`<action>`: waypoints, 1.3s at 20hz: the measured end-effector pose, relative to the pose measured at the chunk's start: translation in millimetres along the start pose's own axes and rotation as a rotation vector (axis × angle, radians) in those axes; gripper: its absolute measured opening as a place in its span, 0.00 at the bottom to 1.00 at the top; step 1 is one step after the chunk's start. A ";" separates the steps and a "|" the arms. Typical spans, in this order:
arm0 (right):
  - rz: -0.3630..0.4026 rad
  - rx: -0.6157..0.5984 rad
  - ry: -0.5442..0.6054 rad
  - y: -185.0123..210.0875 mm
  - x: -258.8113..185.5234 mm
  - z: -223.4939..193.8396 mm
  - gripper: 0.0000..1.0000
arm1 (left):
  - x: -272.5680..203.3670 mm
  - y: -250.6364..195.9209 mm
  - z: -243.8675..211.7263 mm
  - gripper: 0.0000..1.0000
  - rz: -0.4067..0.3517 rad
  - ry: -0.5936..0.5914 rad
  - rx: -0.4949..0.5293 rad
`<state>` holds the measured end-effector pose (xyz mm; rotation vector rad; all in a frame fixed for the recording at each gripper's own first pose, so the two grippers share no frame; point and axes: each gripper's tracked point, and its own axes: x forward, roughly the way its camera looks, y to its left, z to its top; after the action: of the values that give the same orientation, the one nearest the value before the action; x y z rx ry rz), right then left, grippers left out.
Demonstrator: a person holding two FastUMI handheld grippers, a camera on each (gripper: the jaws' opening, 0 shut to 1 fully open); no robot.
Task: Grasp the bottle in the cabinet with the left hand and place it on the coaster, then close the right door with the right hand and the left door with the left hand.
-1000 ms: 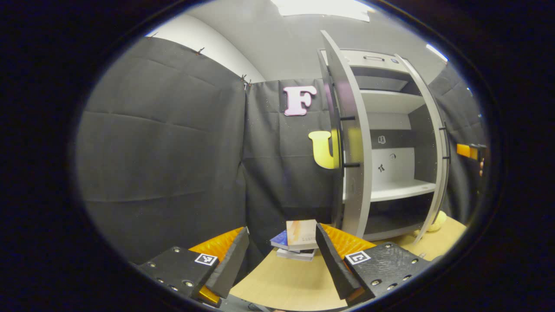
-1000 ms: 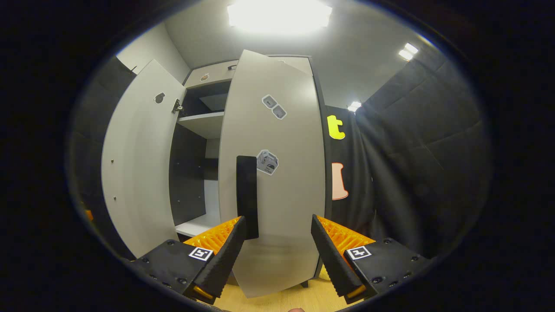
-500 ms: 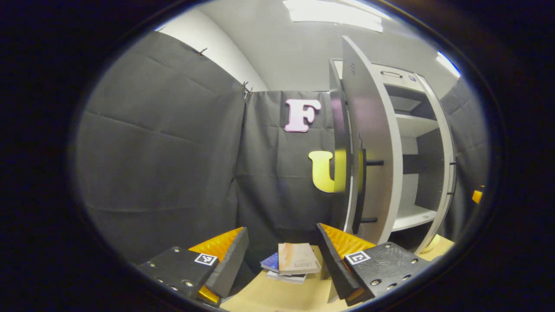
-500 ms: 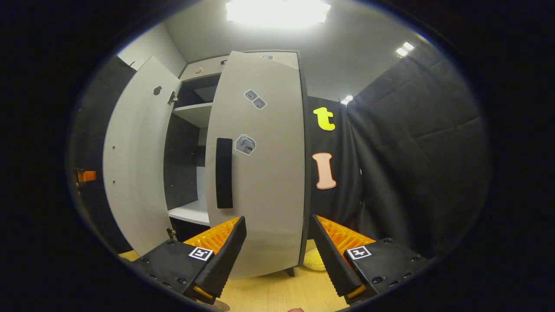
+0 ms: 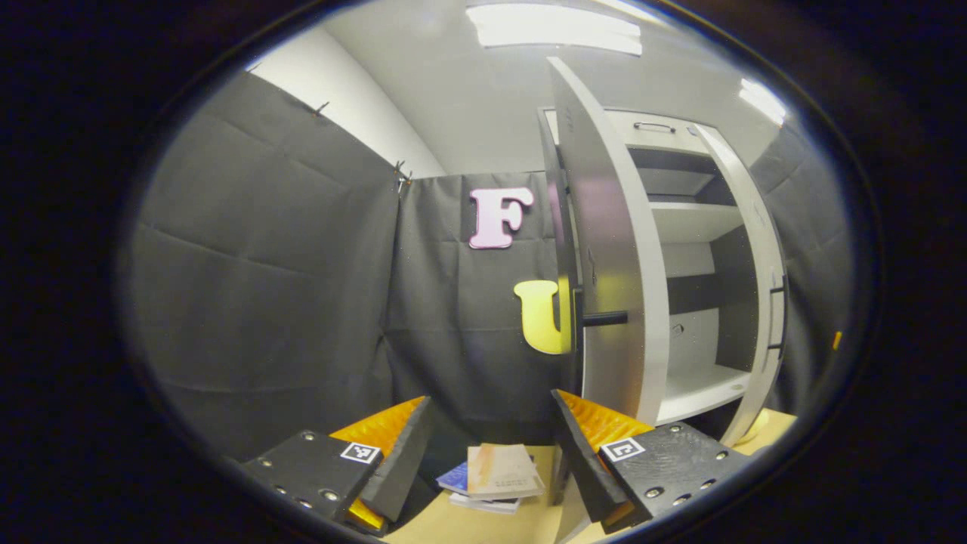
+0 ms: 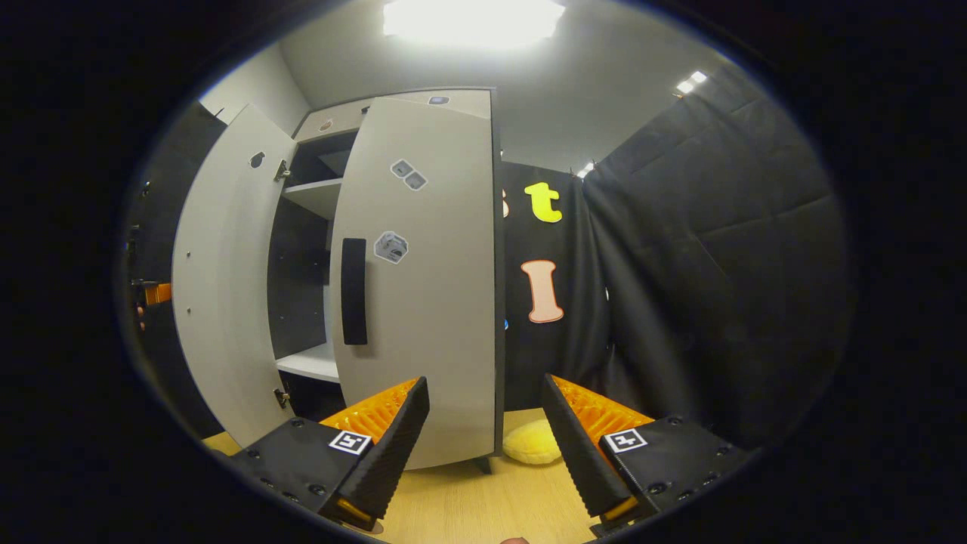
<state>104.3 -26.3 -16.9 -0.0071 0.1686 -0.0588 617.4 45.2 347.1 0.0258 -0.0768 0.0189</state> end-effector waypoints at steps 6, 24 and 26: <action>-0.007 0.004 0.015 -16.7 -9.1 -8.9 0.96 | -3.2 -6.9 2.9 0.82 0.011 -0.025 0.019; -0.030 -0.025 0.044 -54.2 -17.7 -18.8 0.96 | -17.3 -144.3 15.6 0.97 -0.155 -0.088 -0.008; -0.044 -0.030 0.047 -62.2 -19.4 -20.9 0.92 | -13.9 -166.7 26.7 0.97 -0.175 -0.120 -0.016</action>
<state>78.1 -87.3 -33.5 -0.0395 0.2159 -0.1008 604.8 -122.4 368.4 0.0176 -0.1943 -0.1583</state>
